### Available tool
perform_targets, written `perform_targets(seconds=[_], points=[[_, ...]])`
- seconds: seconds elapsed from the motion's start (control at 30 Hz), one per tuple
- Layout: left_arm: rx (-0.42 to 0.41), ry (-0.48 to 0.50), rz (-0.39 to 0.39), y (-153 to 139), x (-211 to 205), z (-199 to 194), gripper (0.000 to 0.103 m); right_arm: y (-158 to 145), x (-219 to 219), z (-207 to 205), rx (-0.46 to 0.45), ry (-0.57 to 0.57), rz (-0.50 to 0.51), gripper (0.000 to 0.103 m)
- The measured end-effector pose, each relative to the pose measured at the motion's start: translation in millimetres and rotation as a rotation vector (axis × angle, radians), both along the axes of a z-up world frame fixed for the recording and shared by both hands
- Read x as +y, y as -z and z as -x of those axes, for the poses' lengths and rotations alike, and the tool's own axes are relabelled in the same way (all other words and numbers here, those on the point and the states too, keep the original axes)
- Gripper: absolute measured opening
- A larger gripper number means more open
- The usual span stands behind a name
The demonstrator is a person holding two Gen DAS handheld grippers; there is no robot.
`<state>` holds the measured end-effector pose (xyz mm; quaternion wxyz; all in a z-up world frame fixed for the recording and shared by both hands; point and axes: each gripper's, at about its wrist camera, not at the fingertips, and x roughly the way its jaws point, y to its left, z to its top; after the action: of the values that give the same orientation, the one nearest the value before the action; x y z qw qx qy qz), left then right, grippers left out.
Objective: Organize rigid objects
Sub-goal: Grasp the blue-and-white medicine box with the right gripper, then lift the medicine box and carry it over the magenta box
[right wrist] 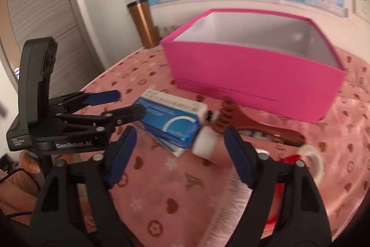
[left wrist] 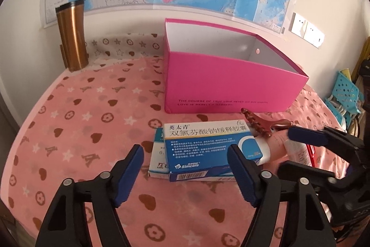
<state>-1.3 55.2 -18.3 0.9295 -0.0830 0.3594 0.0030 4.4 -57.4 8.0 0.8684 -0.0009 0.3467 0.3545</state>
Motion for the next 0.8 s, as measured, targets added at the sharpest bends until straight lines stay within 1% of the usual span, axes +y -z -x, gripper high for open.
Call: perform_targets(seconds=[0.03, 0.07, 0.13, 0.17, 0.23, 0.3, 0.33, 0.37, 0.43, 0.6, 0.8], points=[[0.006, 0.008, 0.006, 1.6, 0.8, -0.7, 0.067, 0.4, 3.7, -1.5, 0.006, -0.009, -0.006, 0.075], [0.011, 0.014, 0.009, 2.9, -0.3, 1.3, 0.065, -0.3, 5.8, -3.2, 0.042, -0.017, -0.020, 0.074], [0.032, 0.033, 0.021, 5.4, -1.3, 0.5, 0.063, 2.8, 12.2, -7.4, 0.070, -0.032, -0.020, 0.069], [0.029, 0.041, 0.035, 6.8, -2.1, 0.3, 0.061, 6.1, 12.4, -9.9, 0.091, -0.036, -0.004, 0.068], [0.039, 0.059, 0.030, 7.9, -2.8, 0.0, 0.056, 10.9, 15.7, -15.5, 0.120, -0.037, 0.018, 0.066], [0.062, 0.076, 0.020, 7.9, -1.7, -0.9, 0.056, 12.9, 16.7, -18.5, 0.151, -0.045, 0.028, 0.065], [0.064, 0.084, 0.028, 8.3, -1.1, -1.3, 0.055, 12.8, 19.2, -18.9, 0.141, -0.045, 0.038, 0.065], [0.076, 0.089, 0.013, 7.7, -0.3, -2.3, 0.053, 13.3, 21.6, -19.8, 0.142, -0.048, 0.053, 0.065], [0.068, 0.094, 0.017, 7.7, 2.3, -3.6, 0.053, 16.0, 25.7, -23.4, 0.138, -0.041, 0.071, 0.065], [0.072, 0.113, 0.066, 10.3, 10.0, -6.2, 0.053, 18.2, 30.6, -31.3, 0.152, -0.029, 0.090, 0.065], [0.063, 0.130, 0.058, 10.7, 11.2, -8.5, 0.053, 23.9, 31.4, -35.6, 0.173, -0.020, 0.084, 0.065]])
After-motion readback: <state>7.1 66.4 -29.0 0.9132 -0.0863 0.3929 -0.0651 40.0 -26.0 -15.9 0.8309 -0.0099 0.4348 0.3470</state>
